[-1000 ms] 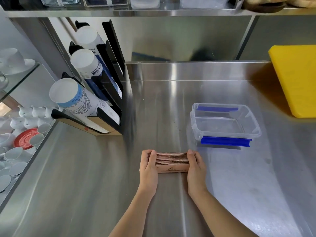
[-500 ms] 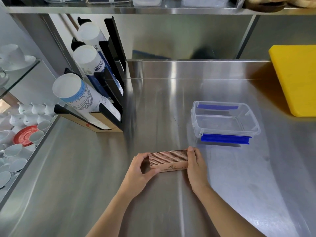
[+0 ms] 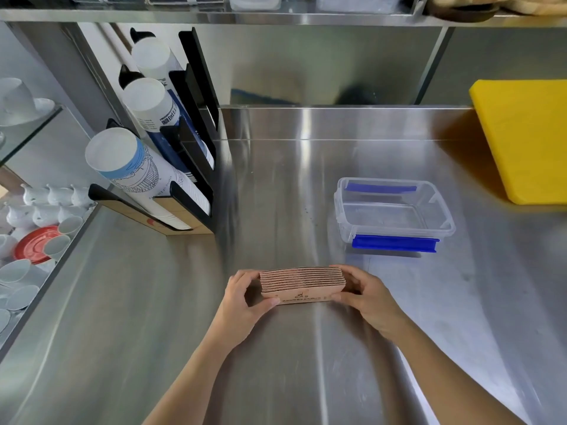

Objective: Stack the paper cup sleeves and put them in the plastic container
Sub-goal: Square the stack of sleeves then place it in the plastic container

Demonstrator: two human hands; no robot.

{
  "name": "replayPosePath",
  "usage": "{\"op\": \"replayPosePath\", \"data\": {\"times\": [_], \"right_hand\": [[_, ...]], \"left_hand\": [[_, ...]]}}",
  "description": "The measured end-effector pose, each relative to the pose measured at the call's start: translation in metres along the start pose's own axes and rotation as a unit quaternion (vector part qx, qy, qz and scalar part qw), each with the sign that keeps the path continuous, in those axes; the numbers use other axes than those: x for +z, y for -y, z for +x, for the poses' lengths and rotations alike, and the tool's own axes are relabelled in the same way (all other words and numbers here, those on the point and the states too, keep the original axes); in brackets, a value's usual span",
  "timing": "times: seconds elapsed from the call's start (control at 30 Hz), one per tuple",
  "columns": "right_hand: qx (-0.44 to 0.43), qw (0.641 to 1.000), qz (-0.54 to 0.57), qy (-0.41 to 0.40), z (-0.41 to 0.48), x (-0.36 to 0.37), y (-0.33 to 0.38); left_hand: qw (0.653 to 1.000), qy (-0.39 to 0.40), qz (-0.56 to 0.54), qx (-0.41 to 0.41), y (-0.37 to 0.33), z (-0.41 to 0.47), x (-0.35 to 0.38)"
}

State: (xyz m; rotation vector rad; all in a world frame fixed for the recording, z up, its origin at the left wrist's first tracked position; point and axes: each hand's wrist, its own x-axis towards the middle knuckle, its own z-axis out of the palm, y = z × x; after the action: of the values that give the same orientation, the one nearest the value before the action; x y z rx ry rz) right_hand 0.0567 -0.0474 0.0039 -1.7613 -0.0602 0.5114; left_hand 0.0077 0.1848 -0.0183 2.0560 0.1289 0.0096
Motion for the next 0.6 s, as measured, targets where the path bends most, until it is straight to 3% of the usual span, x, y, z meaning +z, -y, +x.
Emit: {"op": "replayPosePath", "data": {"times": [0.23,0.43,0.6], "right_hand": [[0.03,0.999,0.02,-0.041,-0.002,0.0,-0.003],[0.036,0.992,0.098,-0.071,-0.005,0.001,-0.002],[0.019,0.968,0.2,-0.147,-0.009,0.0,0.01]], "left_hand": [[0.998,0.005,-0.041,-0.048,-0.007,0.0,-0.008],[0.983,-0.054,-0.144,-0.103,-0.003,-0.003,-0.006],[0.965,-0.108,-0.216,-0.105,-0.02,0.001,0.003]]}}
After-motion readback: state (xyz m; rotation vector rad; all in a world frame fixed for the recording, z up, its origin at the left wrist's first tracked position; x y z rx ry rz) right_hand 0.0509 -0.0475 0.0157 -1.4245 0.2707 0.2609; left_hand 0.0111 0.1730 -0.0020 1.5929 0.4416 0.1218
